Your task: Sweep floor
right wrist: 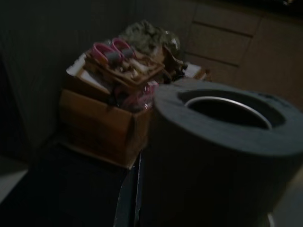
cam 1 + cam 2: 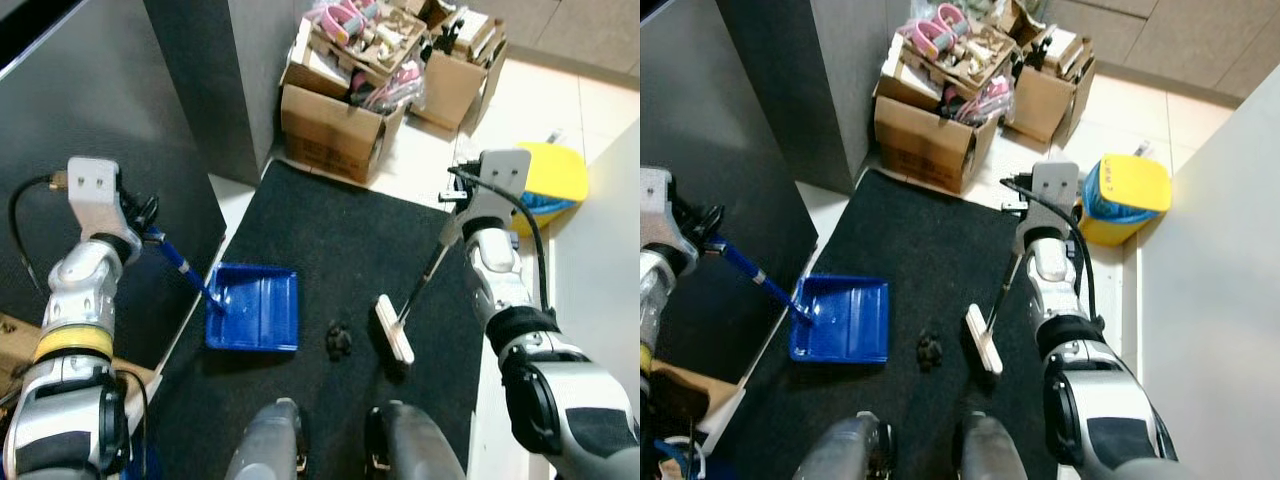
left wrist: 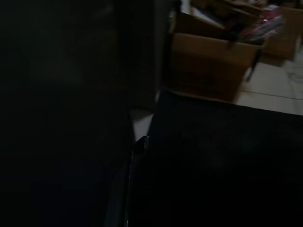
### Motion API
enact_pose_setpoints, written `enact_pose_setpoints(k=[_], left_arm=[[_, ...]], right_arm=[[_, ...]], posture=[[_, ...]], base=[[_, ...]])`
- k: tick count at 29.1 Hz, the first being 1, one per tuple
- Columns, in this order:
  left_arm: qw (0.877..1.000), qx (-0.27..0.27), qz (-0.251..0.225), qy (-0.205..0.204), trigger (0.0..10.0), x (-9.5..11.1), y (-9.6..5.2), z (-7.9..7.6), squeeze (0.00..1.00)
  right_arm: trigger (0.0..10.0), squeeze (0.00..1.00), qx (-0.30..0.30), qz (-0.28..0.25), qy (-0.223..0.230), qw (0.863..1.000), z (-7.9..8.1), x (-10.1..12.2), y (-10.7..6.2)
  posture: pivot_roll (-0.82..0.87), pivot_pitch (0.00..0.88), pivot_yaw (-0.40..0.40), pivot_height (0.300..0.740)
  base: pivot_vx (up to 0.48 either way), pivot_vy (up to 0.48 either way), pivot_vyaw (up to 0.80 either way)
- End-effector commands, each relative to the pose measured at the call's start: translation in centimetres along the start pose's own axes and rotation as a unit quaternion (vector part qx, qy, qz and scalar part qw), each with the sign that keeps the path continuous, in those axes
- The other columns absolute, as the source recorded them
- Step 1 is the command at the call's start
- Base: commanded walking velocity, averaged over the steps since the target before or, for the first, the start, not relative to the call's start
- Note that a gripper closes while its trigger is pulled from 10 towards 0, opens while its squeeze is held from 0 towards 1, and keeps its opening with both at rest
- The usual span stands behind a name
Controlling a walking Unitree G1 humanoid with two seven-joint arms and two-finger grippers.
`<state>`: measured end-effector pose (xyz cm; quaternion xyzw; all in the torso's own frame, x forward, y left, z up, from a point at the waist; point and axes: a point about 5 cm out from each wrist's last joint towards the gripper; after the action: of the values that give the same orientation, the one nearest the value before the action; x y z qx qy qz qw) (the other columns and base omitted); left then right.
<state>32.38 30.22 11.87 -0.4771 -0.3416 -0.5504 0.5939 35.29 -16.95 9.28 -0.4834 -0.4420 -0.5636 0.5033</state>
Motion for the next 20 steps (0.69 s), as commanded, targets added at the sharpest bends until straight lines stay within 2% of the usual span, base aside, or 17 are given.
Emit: enact_pose_setpoints(k=[1, 5, 11, 14, 20], left_arm=[[0.999, -0.025, -0.003, -0.02, 10.0, 0.0, 0.7, -1.4, 0.0], [0.998, -0.043, -0.002, -0.048, 10.0, 0.5, 1.7, -2.3, 0.0], [0.996, -0.063, 0.005, -0.062, 10.0, 1.2, 2.7, -3.3, 0.0], [0.996, -0.064, 0.016, -0.059, 10.0, 1.4, 3.1, -3.4, 0.0], [0.996, -0.072, 0.047, -0.016, 10.0, 1.5, 3.4, -3.2, 0.0]], right_arm=[[10.0, 0.0, -0.014, -0.002, -0.01, 1.0, -0.4, 0.3, 0.3], [10.0, 0.0, -0.027, -0.01, -0.014, 0.999, -0.8, 0.7, 0.4], [10.0, 0.0, -0.049, -0.026, -0.013, 0.998, -1.3, 1.2, 0.6], [10.0, 0.0, -0.066, -0.038, -0.013, 0.997, -1.5, 1.6, 0.7], [10.0, 0.0, -0.087, -0.047, -0.013, 0.995, -1.4, 1.6, 0.6]], posture=[[0.05, 0.103, -0.072, 0.74], [0.03, 0.106, -0.06, 0.74], [0.02, 0.118, -0.043, 0.74], [0.01, 0.128, -0.029, 0.74], [0.01, 0.139, -0.009, 0.74]], base=[[0.0, 0.0, 0.0], [0.0, 0.0, 0.0], [0.0, 0.0, 0.0], [0.0, 0.0, 0.0], [0.0, 0.0, 0.0]])
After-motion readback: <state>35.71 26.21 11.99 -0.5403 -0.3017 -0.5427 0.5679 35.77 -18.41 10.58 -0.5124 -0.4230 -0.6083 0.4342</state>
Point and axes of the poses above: a point about 5 cm out from each wrist's last joint towards the gripper, its own y axis pointing out of the wrist towards the gripper, its own x axis along the axis of the wrist's last joint, z = x × y, and after that the axes turned 11 degrees about y, right-handed
